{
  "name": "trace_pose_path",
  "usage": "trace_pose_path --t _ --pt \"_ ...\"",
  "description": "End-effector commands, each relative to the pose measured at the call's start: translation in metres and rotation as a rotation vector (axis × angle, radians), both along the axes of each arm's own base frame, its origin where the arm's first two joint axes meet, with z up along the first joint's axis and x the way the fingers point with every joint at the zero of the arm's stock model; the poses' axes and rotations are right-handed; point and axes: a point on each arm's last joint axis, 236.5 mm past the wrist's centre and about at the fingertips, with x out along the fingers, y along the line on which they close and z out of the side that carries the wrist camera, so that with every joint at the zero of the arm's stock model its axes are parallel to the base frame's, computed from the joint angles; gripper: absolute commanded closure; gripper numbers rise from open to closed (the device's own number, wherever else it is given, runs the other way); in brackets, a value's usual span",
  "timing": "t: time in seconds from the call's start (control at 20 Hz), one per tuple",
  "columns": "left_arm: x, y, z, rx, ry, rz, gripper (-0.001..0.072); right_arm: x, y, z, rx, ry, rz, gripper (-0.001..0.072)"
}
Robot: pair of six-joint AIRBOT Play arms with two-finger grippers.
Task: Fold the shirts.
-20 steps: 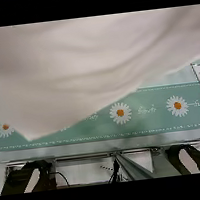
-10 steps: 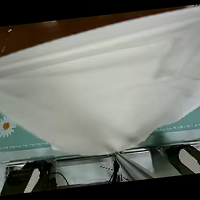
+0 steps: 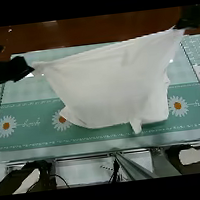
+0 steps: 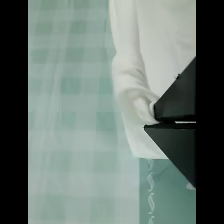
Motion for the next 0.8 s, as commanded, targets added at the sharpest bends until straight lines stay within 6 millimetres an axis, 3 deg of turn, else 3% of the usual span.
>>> trace_pose_path --t 0.0,0.1,0.2,0.4,0.5,0.55,0.6,0.65,0.75 --pt "0.07 -0.007 -0.071 -0.087 0.006 0.05 0.0679 0.071 0.007 -0.059 0.025 -0.057 -0.051 0.0687" --pt "0.096 -0.014 -0.092 -0.146 -0.021 0.071 0.0679 0.099 -0.001 -0.071 0.041 -0.116 -0.115 0.0688" --pt "0.107 -0.02 -0.114 -0.207 0.007 0.101 0.0679 0.108 -0.003 -0.094 0.063 -0.089 -0.152 0.0687" --pt "0.082 -0.043 -0.167 -0.255 0.206 0.044 0.0679 0.085 0.004 -0.152 0.072 0.107 -0.12 0.0686" --pt "0.064 -0.052 -0.18 -0.269 0.294 0.002 0.0674 0.076 0.006 -0.164 0.076 0.154 -0.11 0.0649" --pt "0.059 -0.052 -0.181 -0.275 0.317 -0.009 0.0619 0.073 0.011 -0.161 0.081 0.152 -0.074 0.0445" --pt "0.053 -0.051 -0.179 -0.283 0.339 -0.024 0.0497 0.069 0.017 -0.154 0.09 0.143 -0.015 0.033" --pt "0.047 -0.048 -0.174 -0.289 0.361 -0.056 0.0395 0.061 0.016 -0.145 0.079 0.145 0.027 0.0316" --pt "0.029 -0.033 -0.158 -0.309 0.414 -0.128 0.0323 0.036 -0.009 -0.128 -0.014 0.182 0.063 0.0316"
